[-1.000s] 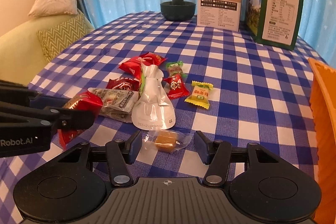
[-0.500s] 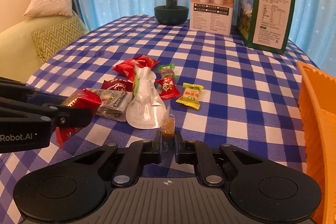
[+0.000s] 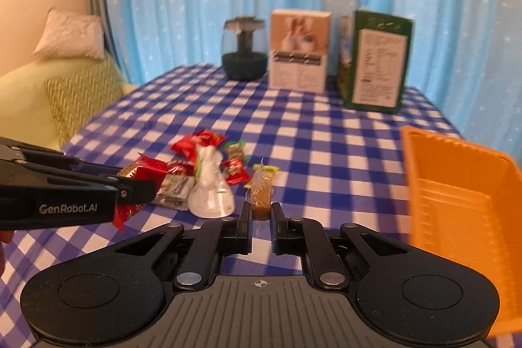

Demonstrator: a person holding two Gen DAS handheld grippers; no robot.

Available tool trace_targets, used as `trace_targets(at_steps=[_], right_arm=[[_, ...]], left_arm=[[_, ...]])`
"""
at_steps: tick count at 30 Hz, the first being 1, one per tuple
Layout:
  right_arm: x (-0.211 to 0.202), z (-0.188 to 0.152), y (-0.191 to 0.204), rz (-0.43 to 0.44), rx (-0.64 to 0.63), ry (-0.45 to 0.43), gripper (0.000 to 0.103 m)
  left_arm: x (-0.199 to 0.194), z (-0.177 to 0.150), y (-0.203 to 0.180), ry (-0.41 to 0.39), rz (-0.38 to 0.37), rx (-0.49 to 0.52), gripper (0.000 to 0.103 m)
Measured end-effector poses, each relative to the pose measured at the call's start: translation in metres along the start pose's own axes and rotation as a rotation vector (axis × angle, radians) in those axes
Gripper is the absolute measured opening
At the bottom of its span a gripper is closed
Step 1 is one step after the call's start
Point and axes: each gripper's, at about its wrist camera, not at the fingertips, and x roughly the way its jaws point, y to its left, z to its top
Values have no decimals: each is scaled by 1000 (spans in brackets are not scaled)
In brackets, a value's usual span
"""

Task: Organize snacks
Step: 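Carry both snacks over the orange tray and open both tools to drop them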

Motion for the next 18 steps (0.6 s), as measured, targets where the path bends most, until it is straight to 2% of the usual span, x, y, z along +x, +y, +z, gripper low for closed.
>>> trace_targets(at_steps=[9, 18], right_arm=[[-69, -2, -48, -128, 84, -78, 11], [-111, -10, -133, -301, 199, -106, 11]], left_arm=[[-22, 20, -62, -72, -93, 26, 25], [-9, 35, -146, -89, -240, 117, 25]])
